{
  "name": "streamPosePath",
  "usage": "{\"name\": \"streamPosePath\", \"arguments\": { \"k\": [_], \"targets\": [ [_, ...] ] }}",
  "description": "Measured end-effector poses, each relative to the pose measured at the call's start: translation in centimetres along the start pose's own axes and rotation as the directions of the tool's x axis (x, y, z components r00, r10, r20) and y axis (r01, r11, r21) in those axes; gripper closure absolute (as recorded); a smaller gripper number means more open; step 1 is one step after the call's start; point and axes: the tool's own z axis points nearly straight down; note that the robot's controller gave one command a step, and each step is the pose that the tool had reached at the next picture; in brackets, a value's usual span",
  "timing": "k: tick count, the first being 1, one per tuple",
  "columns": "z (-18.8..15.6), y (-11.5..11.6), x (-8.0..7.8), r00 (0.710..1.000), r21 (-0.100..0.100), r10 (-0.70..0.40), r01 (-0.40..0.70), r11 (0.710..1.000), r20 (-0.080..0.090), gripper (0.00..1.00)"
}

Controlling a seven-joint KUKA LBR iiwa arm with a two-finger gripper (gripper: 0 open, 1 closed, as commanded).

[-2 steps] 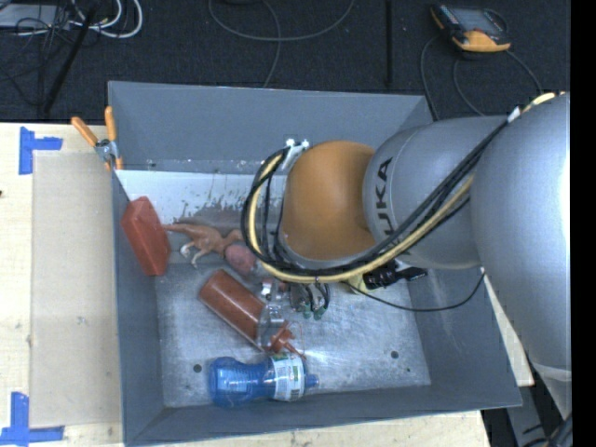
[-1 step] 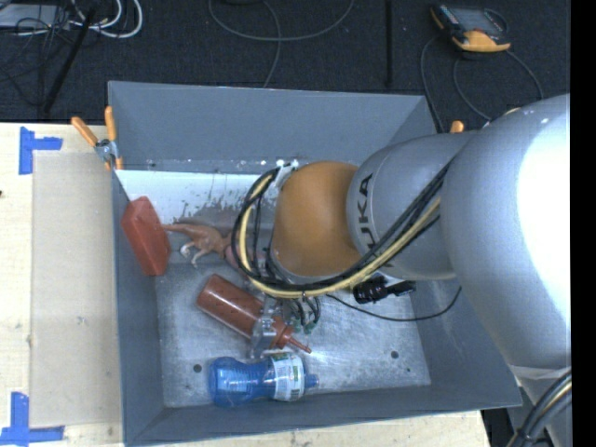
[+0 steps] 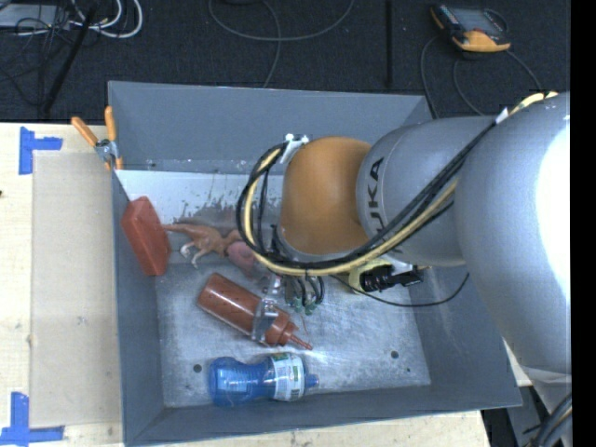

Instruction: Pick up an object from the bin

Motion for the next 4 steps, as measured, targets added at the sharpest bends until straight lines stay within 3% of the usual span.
{"name": "streamPosePath", "arguments": {
  "k": [1,2,4],
  "targets": [
    [4.0,0.8,2.4,1.000,-0.001,0.014,-0.014,1.000,0.001,0.00],
    [4.0,0.9,0.5,0.996,-0.005,0.091,-0.091,0.996,-0.001,1.00],
    [3.9,0.9,0.5,0.996,-0.005,0.091,-0.091,0.996,-0.001,1.00]
  ]
}}
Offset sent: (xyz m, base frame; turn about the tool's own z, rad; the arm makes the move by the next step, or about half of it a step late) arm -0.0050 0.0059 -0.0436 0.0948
